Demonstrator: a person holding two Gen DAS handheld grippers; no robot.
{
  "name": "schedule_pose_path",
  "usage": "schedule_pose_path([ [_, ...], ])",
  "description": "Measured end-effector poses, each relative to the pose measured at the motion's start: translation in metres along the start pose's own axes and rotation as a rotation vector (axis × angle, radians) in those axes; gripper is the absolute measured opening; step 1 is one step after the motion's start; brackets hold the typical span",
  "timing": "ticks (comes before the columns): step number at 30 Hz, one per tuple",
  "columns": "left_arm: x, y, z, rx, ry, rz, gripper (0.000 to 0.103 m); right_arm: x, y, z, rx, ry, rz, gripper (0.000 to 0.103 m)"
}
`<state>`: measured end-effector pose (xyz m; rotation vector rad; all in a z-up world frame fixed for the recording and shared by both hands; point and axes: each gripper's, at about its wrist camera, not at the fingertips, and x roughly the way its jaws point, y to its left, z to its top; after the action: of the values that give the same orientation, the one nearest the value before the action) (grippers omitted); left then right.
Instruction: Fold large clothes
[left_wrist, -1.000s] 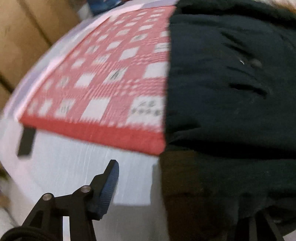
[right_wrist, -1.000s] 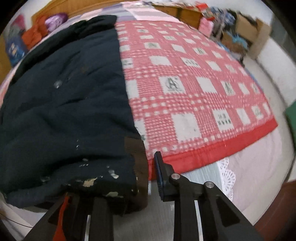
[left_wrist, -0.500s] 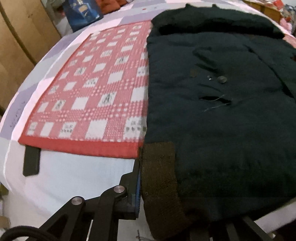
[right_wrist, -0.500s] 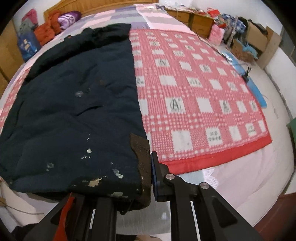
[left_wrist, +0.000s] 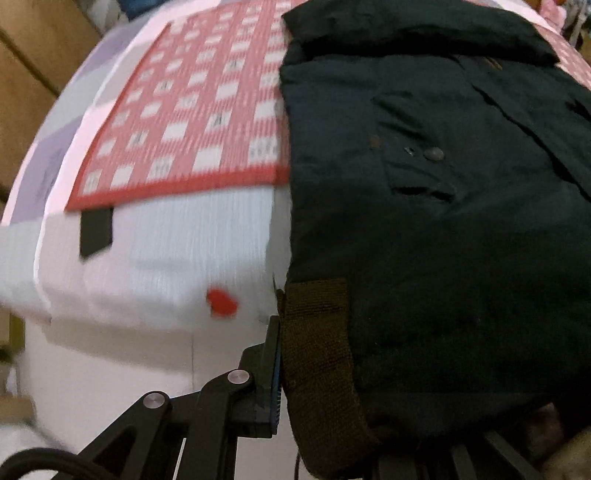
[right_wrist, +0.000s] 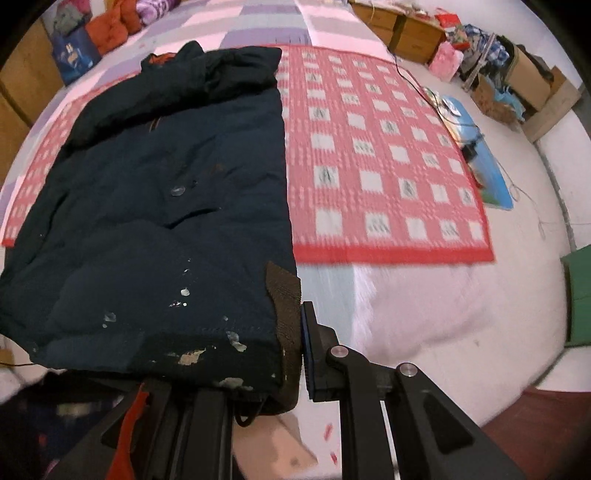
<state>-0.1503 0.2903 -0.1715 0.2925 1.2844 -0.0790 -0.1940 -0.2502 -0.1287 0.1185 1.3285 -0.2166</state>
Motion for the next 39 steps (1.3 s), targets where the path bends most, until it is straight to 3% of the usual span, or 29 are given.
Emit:
schedule_pose_path([
  [4,-0.018,0.006,0.027,0.000,-0.005,0.009,0.015,-0.043,-0.009,-0.002,0.030,0.016,-0.004,0.014],
  [9,-0.011,0.024,0.118,0.002,-0.097,0.013,0.015,-0.062,-0.002,0.066,-0.039,-0.120,0.053,0.013],
  [13,0.004,0.031,0.220,0.019,-0.174,0.042,0.015,-0.047,0.006,0.160,-0.135,-0.245,0.121,0.012],
  [18,0.031,0.039,0.359,-0.060,-0.274,0.103,0.015,-0.006,0.008,0.295,-0.206,-0.373,0.155,0.012],
  [21,0.068,0.036,0.425,-0.084,-0.281,0.134,0.015,0.037,0.010,0.375,-0.201,-0.382,0.149,0.012],
  [23,0.107,0.032,0.458,-0.093,-0.229,0.131,0.015,0.070,0.012,0.418,-0.165,-0.364,0.143,0.012],
  [27,0.186,0.019,0.492,-0.057,-0.108,0.158,0.016,0.150,0.020,0.469,-0.109,-0.236,0.100,0.012],
  [32,0.248,0.017,0.505,-0.104,-0.002,0.103,0.019,0.221,0.034,0.490,-0.069,-0.150,0.039,0.013],
  [36,0.262,0.011,0.513,-0.121,0.032,0.081,0.024,0.246,0.040,0.495,-0.094,-0.112,-0.004,0.014],
  [39,0.262,0.016,0.520,-0.132,0.044,0.071,0.042,0.258,0.046,0.502,-0.146,-0.077,-0.034,0.014],
])
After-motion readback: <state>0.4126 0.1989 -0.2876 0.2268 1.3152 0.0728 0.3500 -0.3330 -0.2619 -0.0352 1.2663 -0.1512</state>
